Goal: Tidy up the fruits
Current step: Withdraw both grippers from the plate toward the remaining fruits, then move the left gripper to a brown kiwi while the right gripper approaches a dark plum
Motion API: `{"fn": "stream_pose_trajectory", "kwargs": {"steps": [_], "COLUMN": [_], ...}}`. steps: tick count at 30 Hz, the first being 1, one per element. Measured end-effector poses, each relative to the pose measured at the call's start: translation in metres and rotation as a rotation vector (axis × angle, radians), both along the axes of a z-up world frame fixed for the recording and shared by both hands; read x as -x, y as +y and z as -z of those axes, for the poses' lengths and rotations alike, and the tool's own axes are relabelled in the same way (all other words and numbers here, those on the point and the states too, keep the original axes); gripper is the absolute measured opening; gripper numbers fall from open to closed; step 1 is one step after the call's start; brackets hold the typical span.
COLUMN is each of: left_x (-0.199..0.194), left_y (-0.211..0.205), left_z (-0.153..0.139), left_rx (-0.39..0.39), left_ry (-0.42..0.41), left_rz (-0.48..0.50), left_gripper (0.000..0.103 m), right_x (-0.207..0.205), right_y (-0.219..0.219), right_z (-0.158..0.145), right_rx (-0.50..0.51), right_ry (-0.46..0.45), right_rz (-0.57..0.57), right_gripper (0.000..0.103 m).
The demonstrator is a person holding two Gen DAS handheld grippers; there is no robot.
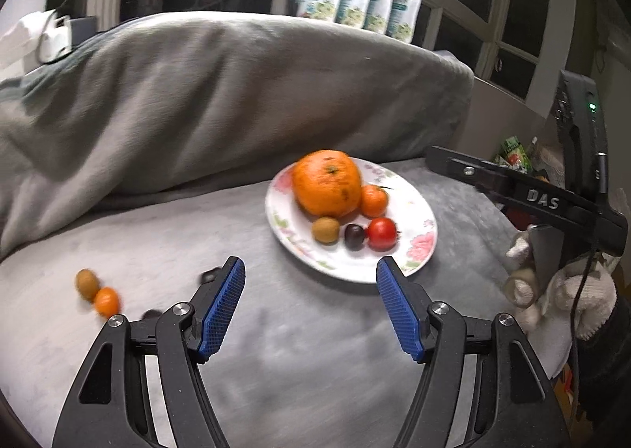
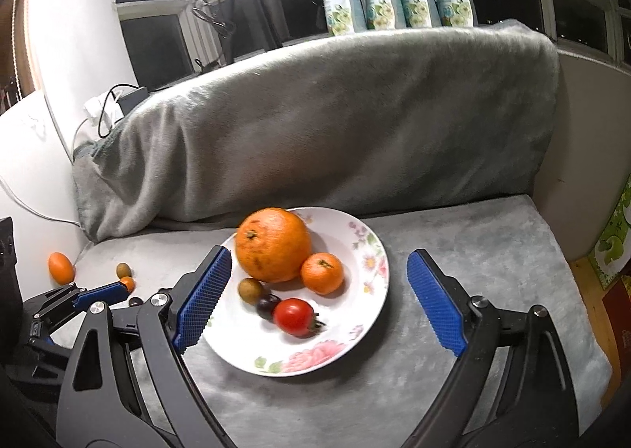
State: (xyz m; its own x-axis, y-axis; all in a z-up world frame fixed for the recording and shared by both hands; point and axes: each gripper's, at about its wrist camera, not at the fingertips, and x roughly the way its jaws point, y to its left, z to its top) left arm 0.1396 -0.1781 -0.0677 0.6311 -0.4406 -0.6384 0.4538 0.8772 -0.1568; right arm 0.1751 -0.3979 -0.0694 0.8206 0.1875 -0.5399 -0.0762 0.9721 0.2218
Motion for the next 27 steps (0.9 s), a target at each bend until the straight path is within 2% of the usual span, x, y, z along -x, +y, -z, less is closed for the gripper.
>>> {"fn": "stream_pose_trajectory", "kwargs": {"steps": [12, 27], "left_x": [0.003, -0.014], "left_y": [0.078, 0.137], "left_z": [0.002, 0.026], "left_rx": [0.019, 0.060], "left_ry": [-0.002, 0.066], "left_rz": [-0.141, -0.261], "left_gripper": [0.069, 0.069], "right_x": [0.013, 0.021], "right_y": [0.045, 0.115], "right_z": [-0.008, -0.002], "right_rx": [0.020, 0.074], "right_ry": [0.005, 0.011], "right_rz": [-0.089, -0.259], "right_gripper": [0.093, 0.093]}}
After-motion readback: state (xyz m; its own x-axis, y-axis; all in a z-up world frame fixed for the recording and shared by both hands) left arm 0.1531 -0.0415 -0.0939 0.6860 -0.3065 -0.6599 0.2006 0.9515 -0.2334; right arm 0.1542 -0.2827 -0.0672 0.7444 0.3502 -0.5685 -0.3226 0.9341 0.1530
